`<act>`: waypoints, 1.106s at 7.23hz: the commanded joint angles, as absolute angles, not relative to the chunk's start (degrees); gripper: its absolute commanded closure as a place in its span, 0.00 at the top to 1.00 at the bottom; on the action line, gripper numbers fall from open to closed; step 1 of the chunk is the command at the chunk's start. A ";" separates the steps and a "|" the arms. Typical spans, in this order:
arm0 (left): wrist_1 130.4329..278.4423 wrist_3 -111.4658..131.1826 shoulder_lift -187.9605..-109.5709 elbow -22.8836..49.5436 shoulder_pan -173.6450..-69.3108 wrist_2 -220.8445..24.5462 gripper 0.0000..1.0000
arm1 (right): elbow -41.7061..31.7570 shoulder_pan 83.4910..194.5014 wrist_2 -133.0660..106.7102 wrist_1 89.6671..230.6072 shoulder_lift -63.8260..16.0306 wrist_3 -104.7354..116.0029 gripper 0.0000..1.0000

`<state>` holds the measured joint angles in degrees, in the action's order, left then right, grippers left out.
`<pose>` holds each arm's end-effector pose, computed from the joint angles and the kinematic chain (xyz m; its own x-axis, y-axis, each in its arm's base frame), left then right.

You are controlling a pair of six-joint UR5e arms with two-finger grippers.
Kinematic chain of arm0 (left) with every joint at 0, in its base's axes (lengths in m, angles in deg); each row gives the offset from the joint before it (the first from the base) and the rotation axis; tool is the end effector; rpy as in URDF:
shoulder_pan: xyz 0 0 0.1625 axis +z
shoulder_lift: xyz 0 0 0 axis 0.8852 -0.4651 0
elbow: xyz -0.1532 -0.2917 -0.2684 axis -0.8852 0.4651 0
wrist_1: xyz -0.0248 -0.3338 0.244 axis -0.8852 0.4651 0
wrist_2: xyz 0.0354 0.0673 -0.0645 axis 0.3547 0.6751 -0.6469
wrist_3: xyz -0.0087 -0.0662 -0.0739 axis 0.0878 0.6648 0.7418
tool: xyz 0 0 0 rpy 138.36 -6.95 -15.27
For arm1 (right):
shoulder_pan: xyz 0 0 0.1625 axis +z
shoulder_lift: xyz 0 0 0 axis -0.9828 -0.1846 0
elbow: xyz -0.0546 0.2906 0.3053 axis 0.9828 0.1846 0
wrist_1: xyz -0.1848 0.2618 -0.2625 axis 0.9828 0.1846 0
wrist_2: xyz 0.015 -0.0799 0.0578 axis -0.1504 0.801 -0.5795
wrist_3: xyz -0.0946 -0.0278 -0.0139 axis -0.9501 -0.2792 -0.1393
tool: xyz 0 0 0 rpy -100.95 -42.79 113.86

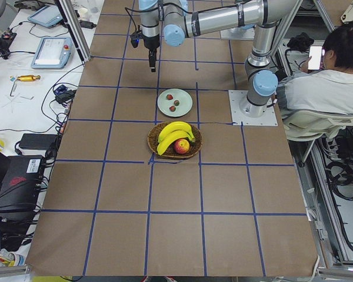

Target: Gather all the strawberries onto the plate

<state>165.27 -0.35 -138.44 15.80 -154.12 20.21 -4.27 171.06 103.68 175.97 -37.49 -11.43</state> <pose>-0.1392 -0.5469 0.3970 -0.9919 -0.0474 -0.1182 -0.0462 0.9989 -0.0125 0.1422 -0.5208 0.4152 -0.9968 -0.0466 0.0655 -0.0393 0.9932 0.1092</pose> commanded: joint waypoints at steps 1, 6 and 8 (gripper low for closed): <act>173.88 3.13 -135.51 14.30 -159.13 15.52 1.00 | 1.17 171.03 103.62 170.59 -37.50 -11.48 1.00; 186.68 -8.21 -130.32 10.86 -154.30 13.47 1.00 | 0.75 170.77 103.45 170.67 -37.50 -14.81 1.00; 186.68 -7.68 -130.05 11.56 -154.30 13.47 1.00 | 1.09 170.77 103.01 171.19 -37.50 -14.74 1.00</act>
